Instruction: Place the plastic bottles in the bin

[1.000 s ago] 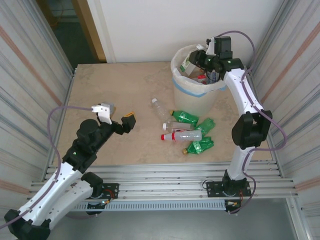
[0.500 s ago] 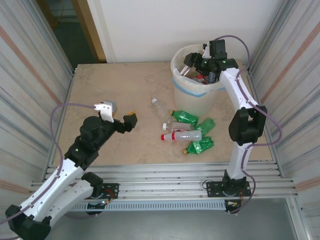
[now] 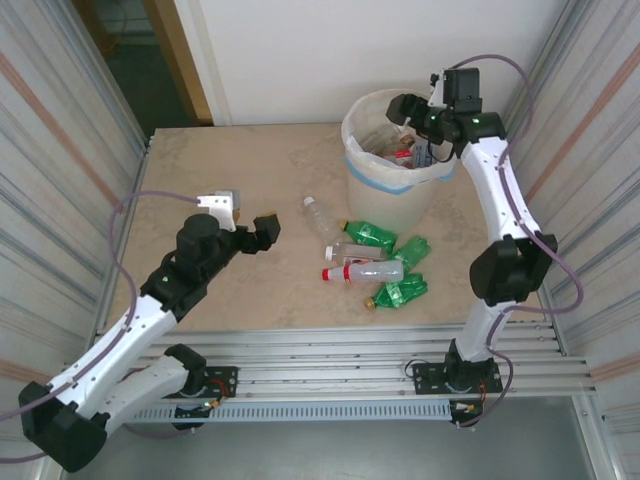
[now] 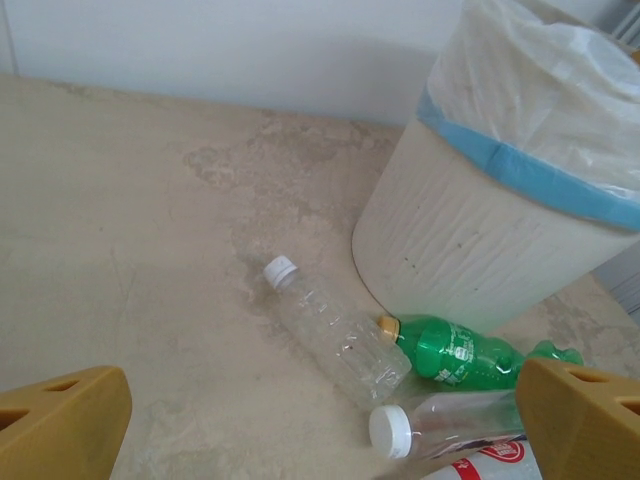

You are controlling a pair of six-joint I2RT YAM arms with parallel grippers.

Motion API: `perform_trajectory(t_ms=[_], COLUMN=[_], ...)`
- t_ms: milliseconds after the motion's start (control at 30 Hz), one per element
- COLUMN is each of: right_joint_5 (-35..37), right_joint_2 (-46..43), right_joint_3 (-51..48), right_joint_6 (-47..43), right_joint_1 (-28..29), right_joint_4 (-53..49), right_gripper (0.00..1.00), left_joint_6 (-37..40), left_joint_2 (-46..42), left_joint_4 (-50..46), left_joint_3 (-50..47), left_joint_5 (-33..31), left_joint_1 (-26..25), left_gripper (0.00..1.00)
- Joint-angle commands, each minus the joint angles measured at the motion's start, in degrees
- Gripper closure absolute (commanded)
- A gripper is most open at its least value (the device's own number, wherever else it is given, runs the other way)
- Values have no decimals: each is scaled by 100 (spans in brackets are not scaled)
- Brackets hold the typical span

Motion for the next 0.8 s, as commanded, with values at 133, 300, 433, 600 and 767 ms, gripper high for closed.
perform_trajectory(t_ms=[133,300,433,600,767], right_joint_5=[648,1113,1409,1837,1911], right_joint_2=[-1268,-1900,-2186,-2489,-2618], right_joint_3=[-792,-1466,-1800,-2194,-2406], right_joint_6=[-631,-796,-893,-988,-1094], right_joint_1=[54,54,49,54,54], right_joint_4=[-342,-393,-508,-554,-474], right_gripper=[6,2,2,2,2], left_joint_6=[-980,-1406,-1674,-1974,-2185], left_joint_2=[845,1423,1923,2672,3360], left_joint_4=[-130,-142,-237,-243,-261], left_joint_3=[431,654,898,1271,1695], left_joint_5=[147,94,-10,141,315], left_joint_1=[-18,-131,-238,-331,-373], left_gripper=[2,6,8,10,13])
